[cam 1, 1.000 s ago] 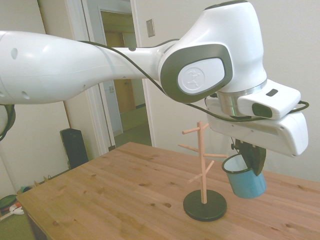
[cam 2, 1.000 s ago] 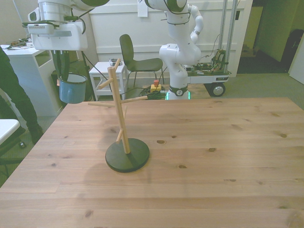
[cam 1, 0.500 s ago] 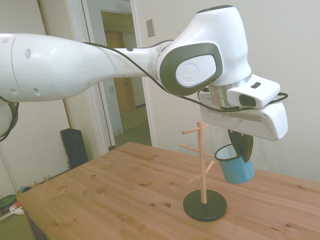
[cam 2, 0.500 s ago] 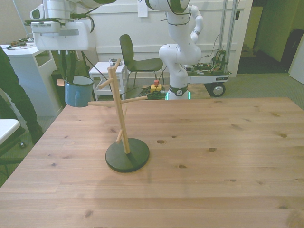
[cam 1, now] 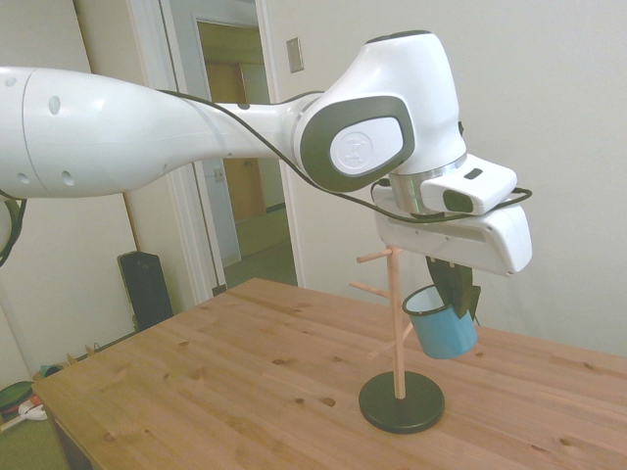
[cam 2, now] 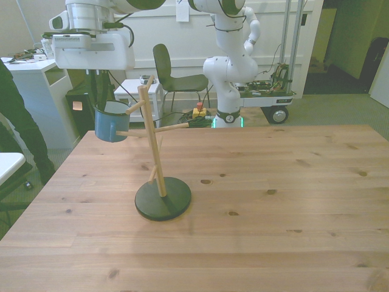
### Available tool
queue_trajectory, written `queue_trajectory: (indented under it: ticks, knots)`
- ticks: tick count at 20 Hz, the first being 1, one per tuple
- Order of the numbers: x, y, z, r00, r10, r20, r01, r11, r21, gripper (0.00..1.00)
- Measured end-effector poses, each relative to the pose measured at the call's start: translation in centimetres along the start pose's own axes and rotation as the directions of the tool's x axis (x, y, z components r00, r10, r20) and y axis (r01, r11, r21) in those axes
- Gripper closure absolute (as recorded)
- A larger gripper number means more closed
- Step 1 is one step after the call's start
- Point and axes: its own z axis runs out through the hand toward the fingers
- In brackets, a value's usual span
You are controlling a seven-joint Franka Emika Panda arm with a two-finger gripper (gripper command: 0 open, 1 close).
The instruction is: Hang the mug
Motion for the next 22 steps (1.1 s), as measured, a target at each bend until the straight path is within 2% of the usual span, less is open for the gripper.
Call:
queue_trajectory:
  ticks: [12, 13, 22]
  knots:
    - [-2.9, -1.4, 1.2, 1.0, -0.019, -0.006, 0.019, 1.0, -0.016, 1.0]
    - [-3.2, -1.4, 1.2, 1.0, -0.022, -0.007, 0.022, 1.0, -0.019, 0.0]
    - [-4.3, -1.1, 1.3, 1.0, -0.022, -0.009, 0.022, 0.999, -0.032, 0.0]
